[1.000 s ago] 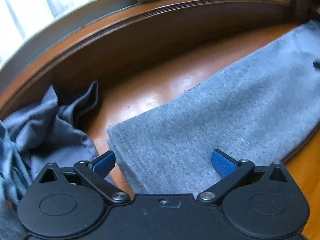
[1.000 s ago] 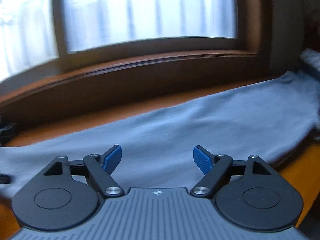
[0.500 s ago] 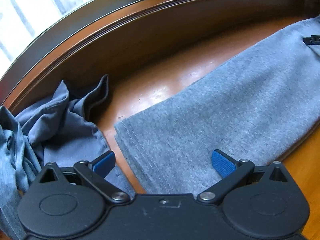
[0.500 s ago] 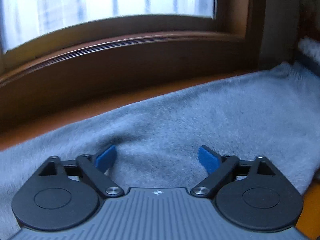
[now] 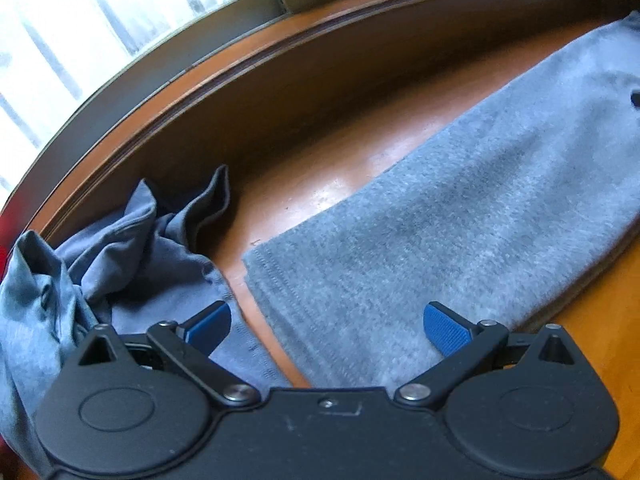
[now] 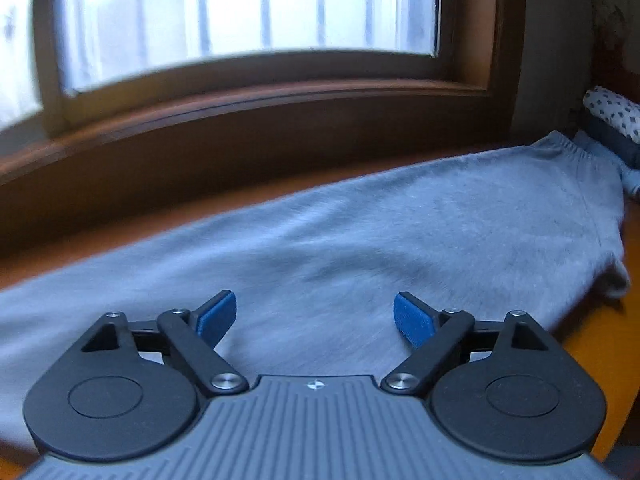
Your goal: Fold clothes
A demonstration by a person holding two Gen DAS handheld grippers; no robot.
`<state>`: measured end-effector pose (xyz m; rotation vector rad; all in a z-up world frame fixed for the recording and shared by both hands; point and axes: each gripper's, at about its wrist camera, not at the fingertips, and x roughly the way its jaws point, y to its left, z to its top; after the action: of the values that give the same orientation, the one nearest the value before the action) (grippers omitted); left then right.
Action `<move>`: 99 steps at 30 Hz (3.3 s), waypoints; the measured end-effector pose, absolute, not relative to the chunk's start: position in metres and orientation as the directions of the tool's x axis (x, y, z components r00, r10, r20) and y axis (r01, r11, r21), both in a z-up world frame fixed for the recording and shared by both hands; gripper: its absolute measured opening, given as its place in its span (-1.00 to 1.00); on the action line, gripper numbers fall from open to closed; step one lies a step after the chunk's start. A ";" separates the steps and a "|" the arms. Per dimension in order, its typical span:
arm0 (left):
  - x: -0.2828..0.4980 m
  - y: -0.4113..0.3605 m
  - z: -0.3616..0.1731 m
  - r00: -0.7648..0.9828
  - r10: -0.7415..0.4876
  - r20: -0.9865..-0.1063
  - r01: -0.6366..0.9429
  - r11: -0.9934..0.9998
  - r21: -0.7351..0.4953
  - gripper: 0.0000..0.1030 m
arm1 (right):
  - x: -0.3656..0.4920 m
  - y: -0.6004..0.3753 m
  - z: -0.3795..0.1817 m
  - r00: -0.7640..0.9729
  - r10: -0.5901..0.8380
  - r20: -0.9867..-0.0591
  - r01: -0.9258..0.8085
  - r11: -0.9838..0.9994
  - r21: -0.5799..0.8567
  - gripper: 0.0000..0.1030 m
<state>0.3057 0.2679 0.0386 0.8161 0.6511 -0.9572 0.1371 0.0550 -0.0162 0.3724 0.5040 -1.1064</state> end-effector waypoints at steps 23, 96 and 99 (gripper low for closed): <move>0.369 0.401 0.070 0.230 -0.665 -0.711 0.973 0.142 0.182 1.00 | 0.360 0.307 -0.039 0.662 -0.534 -0.525 0.485 0.840 -0.243 0.68; 0.339 0.276 0.065 0.300 -0.680 -0.669 0.954 0.198 0.226 0.99 | 0.248 0.165 -0.014 0.851 -0.443 -0.281 0.512 0.583 0.631 -0.48; 0.317 0.249 0.063 0.284 -0.696 -0.659 0.955 0.146 0.258 0.99 | 0.232 0.148 -0.030 0.795 -0.485 -0.365 0.599 0.531 0.599 -0.12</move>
<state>0.3174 0.2488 0.0628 0.7229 0.4337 -1.2434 0.2319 0.1477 -0.0296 0.7761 0.1609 -0.6497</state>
